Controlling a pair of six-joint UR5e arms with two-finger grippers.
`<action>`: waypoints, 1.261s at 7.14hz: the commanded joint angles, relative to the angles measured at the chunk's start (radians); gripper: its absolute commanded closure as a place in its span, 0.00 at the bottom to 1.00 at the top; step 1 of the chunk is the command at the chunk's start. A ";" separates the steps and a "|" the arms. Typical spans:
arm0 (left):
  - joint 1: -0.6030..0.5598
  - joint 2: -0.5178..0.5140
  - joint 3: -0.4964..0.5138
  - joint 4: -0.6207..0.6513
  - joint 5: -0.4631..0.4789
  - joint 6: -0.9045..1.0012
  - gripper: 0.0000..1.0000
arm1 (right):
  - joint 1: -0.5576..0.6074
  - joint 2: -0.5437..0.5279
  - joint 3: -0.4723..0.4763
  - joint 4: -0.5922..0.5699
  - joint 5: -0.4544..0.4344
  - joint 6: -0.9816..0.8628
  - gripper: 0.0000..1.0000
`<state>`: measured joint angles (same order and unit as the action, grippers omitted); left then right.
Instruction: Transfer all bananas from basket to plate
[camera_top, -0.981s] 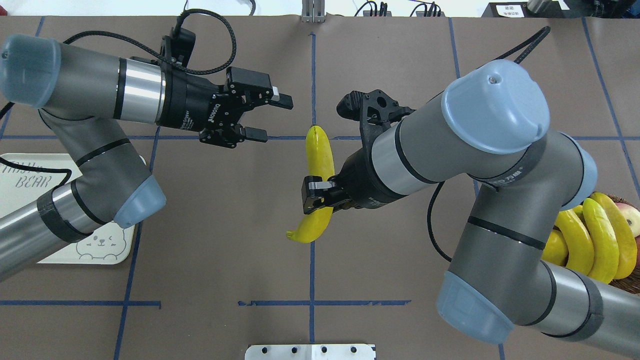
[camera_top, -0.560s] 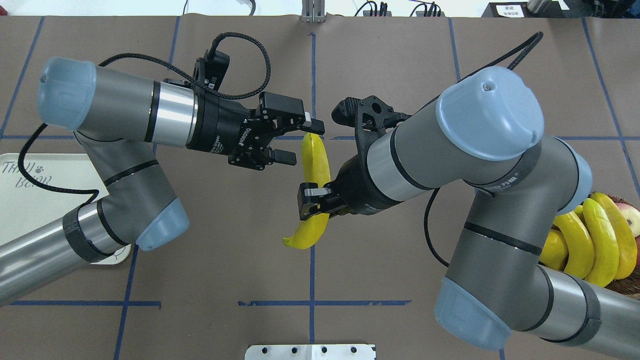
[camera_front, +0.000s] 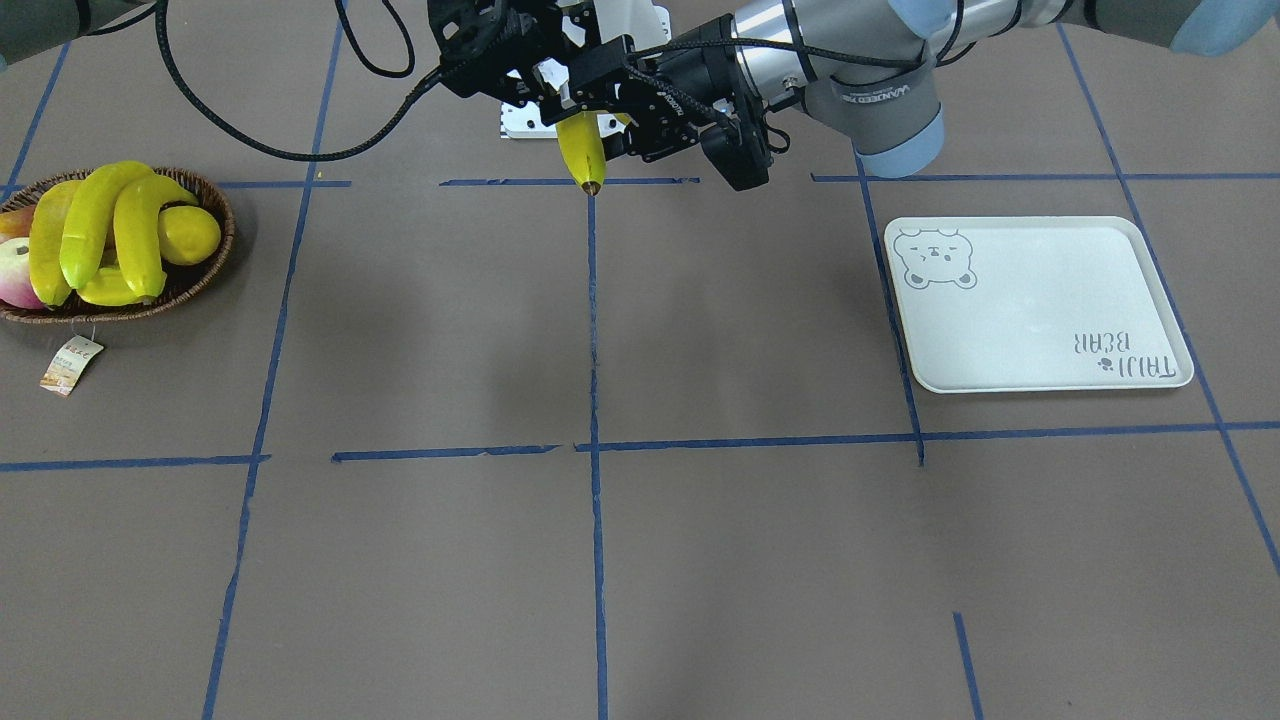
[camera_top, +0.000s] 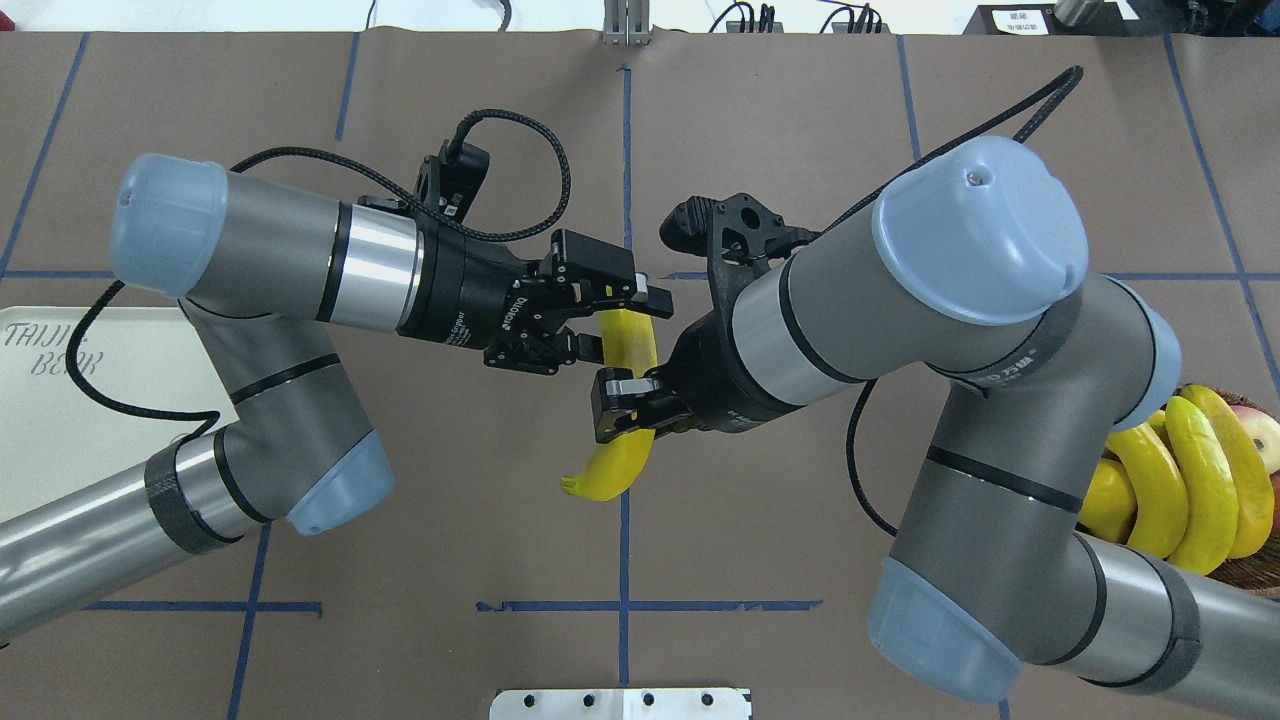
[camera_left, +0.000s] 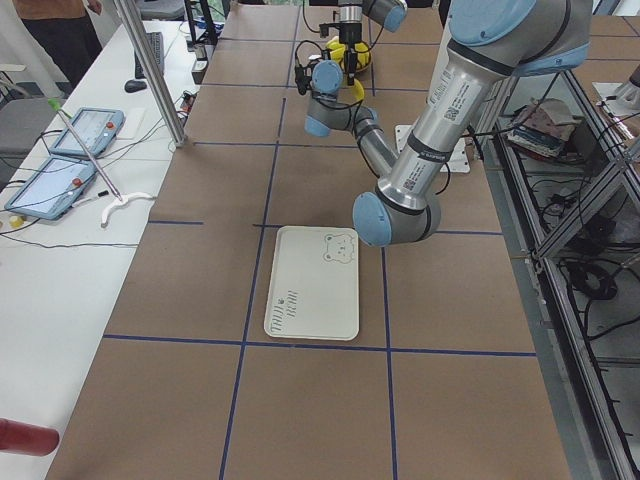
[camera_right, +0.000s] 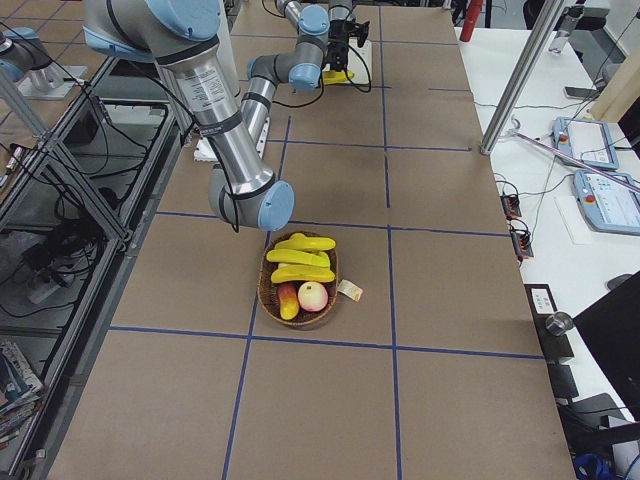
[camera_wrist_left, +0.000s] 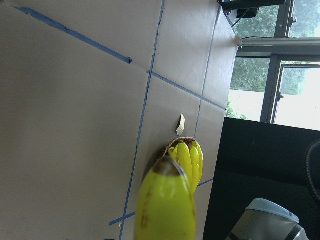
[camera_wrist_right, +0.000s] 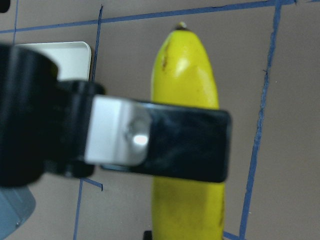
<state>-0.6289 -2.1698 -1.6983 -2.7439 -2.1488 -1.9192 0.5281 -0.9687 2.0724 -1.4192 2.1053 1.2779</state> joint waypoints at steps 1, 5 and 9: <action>0.001 0.011 0.000 0.001 0.000 0.014 0.75 | 0.001 -0.004 0.003 0.000 0.004 -0.002 0.98; 0.001 0.030 -0.001 0.004 -0.002 0.065 1.00 | 0.003 -0.002 0.008 0.000 0.004 0.001 0.00; -0.037 0.057 -0.001 0.079 -0.008 0.066 1.00 | 0.036 -0.027 0.070 -0.007 0.005 0.000 0.00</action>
<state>-0.6434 -2.1255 -1.6991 -2.7132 -2.1559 -1.8536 0.5443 -0.9850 2.1168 -1.4226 2.1095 1.2779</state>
